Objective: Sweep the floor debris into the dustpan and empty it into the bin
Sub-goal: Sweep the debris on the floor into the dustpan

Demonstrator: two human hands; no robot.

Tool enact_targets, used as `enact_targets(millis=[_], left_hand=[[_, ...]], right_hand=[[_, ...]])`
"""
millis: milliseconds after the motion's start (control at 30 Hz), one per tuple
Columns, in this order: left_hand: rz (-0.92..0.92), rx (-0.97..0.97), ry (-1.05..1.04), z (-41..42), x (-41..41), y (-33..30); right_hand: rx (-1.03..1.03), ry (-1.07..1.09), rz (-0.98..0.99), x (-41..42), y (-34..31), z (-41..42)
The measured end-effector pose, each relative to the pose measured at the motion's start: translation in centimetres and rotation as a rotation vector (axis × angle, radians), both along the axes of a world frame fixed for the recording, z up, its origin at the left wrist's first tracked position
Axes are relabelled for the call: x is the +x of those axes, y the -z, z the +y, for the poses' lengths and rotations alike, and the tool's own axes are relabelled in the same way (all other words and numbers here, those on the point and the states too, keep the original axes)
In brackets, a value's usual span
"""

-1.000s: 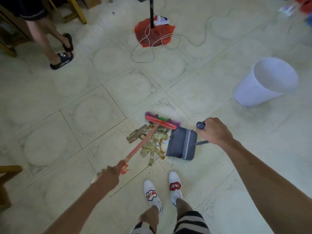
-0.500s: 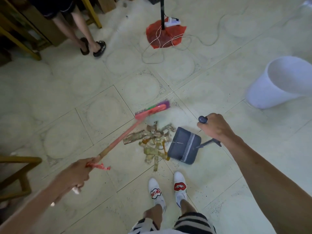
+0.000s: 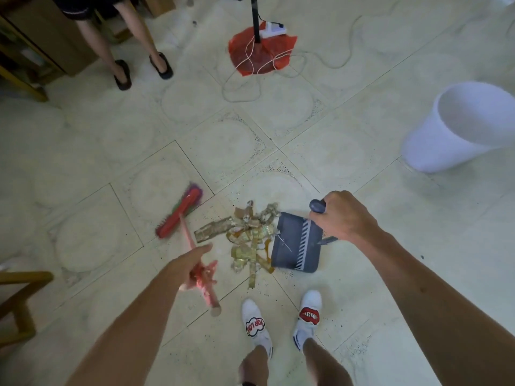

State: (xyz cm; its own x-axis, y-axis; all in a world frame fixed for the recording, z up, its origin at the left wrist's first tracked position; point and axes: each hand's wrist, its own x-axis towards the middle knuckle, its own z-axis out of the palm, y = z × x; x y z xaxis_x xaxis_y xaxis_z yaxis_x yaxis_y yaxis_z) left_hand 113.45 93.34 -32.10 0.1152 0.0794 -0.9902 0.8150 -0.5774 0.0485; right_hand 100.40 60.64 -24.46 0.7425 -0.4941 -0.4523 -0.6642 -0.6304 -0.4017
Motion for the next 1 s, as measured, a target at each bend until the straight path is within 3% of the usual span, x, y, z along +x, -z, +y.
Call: enact_targets(millis=[67,200,333,500,700,867,1000], left_hand=[[-0.081,0.056,-0.032,-1.6,-0.2,2.3],[-0.365,0.349,0.485,-2.4,-3.8,3.9],[-0.495,0.349,0.574,-3.0,-9.1,3.5],[-0.458,0.208,0.582,-6.6,-18.0,1.6],[-0.358,0.115,0.748,-8.2,-23.1,-2.2],[-0.276,-0.029,0.568,-7.5,-22.1,-6.0],[-0.299,0.033,0.369,-4.0,-21.6,-8.4]], right_hand=[[0.003,-0.012,-0.027,0.4,0.5,-0.2],[0.053,-0.070,-0.065,1.6,0.4,0.0],[0.268,-0.125,0.005,2.7,-0.1,-0.3],[0.377,-0.164,-0.001,2.5,-1.1,-2.5],[0.567,-0.214,0.054,2.7,-1.4,-4.5],[0.600,-0.200,0.028,2.3,-1.2,-4.3],[0.507,-0.181,0.049,1.2,-1.6,-4.3]])
